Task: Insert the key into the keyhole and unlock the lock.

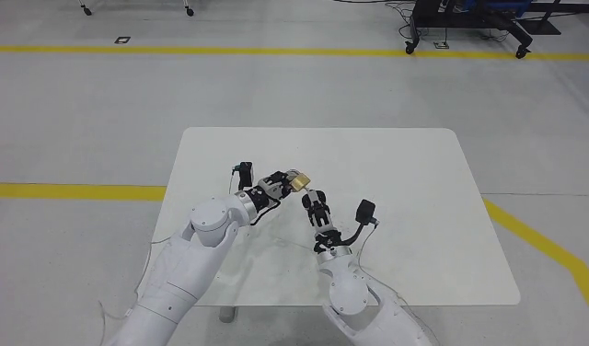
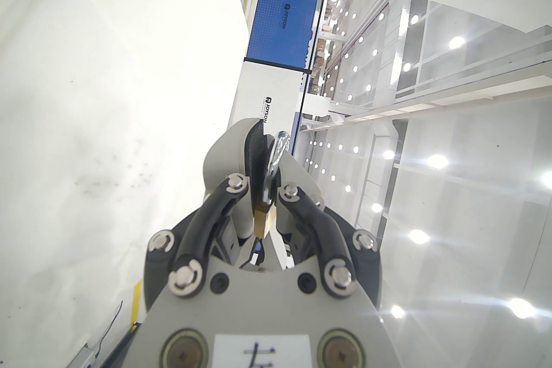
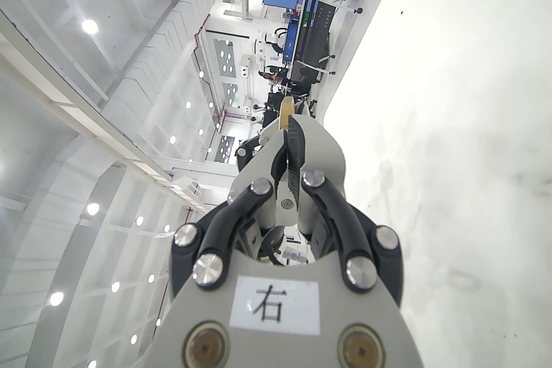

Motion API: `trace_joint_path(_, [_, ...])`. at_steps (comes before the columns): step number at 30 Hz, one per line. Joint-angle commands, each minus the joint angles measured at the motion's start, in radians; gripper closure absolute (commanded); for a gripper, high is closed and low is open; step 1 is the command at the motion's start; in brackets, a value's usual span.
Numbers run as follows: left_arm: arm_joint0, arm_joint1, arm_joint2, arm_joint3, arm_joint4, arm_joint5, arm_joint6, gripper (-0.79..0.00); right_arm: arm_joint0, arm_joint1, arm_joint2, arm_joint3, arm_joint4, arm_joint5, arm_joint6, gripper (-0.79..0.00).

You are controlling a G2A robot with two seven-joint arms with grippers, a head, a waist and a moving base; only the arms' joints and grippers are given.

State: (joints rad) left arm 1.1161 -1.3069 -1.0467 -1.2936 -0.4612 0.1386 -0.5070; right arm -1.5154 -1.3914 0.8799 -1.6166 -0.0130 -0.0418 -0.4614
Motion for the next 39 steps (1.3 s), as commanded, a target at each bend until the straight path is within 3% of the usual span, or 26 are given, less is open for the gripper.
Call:
trace_joint_path(1, [0.002,0.0,0.001,-0.003,0.008,-0.003,0.004,0.0,-0.002,-0.002,0.002,0.0,-0.008,0.003,0.004,0.0])
trace_joint_path(17, [0.008,0.001,0.015,-0.021,0.097,-0.039,-0.017,0.0,-0.007,-0.016,0.024,-0.005,-0.038,0.05,0.05,0.0])
trace_joint_path(18, [0.008,0.001,0.013,-0.02,0.094,-0.038,-0.018,0.0,-0.007,-0.016,0.026,-0.005,-0.038,0.051,0.053,-0.046])
trace_joint_path(19, [0.007,0.0,0.012,-0.019,0.089,-0.037,-0.018,0.0,-0.008,-0.017,0.028,-0.006,-0.039,0.052,0.055,-0.237])
trace_joint_path(20, [0.007,0.0,0.01,-0.018,0.084,-0.036,-0.02,0.0,-0.009,-0.017,0.031,-0.008,-0.04,0.052,0.06,-0.56])
trace_joint_path(21, [0.006,0.0,0.008,-0.016,0.08,-0.035,-0.021,0.0,-0.012,-0.018,0.035,-0.012,-0.035,0.05,0.066,-0.785])
trace_joint_path(31, [0.001,-0.004,-0.007,-0.003,0.042,-0.036,-0.021,0.0,-0.017,-0.017,0.044,-0.019,-0.024,0.043,0.091,-0.785])
trace_joint_path(37, [0.017,-0.005,-0.021,-0.015,0.04,-0.096,0.001,0.0,-0.017,-0.017,0.044,-0.019,-0.024,0.043,0.091,-0.785])
trace_joint_path(39, [0.026,-0.005,-0.028,-0.021,0.035,-0.117,0.009,0.0,-0.03,-0.013,0.056,-0.042,0.064,-0.001,0.206,-0.785])
